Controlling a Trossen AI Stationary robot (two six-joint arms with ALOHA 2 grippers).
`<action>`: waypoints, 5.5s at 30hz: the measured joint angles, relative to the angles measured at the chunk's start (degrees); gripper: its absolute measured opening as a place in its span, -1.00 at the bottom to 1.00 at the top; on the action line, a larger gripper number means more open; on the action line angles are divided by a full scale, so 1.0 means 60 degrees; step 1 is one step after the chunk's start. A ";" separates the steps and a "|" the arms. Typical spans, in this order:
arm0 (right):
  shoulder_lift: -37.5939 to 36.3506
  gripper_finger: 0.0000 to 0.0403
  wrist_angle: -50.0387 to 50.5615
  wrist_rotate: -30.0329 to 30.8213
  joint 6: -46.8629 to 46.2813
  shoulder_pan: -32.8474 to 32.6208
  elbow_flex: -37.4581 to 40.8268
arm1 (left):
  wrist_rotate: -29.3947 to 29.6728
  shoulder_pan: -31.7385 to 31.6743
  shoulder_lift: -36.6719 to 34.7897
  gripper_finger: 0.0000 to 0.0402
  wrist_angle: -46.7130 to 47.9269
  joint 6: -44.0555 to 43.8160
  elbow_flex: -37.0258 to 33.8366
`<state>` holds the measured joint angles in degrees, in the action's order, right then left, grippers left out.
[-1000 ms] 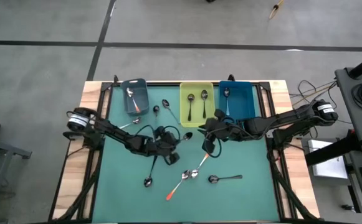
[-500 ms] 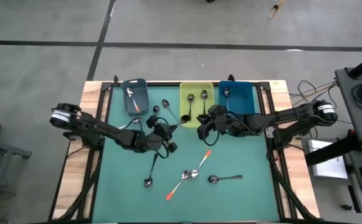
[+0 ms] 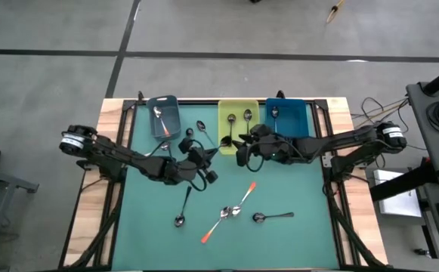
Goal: Sort silverware by color (type)
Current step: Put the blue spoon into the blue bin
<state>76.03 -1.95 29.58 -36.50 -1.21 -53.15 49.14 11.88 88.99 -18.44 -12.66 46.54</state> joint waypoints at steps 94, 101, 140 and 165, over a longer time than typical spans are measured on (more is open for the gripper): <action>-0.0907 -0.94 0.2434 -0.4145 0.5952 0.0178 -0.0314 | -0.8440 -0.1798 0.0927 -0.38 -0.2867 0.0430 -0.0214; -0.0561 -0.94 0.3173 -0.4168 0.6473 -0.0184 -0.1345 | -0.8571 -0.1883 0.1928 -0.08 -0.4512 0.0167 -0.0214; 0.0866 -0.54 0.4727 -0.2955 0.6301 -0.0213 -0.3391 | -0.6859 -0.1861 0.2251 -1.00 -0.6042 0.0571 -0.0225; 0.0932 -0.28 0.1883 0.0504 0.4368 -0.0495 -0.2209 | -0.3017 -0.1864 0.2208 -1.00 -0.6679 0.1034 -0.0225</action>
<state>81.62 9.35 32.60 -10.29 -4.18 -66.40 31.04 0.70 102.24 -58.52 -6.46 45.19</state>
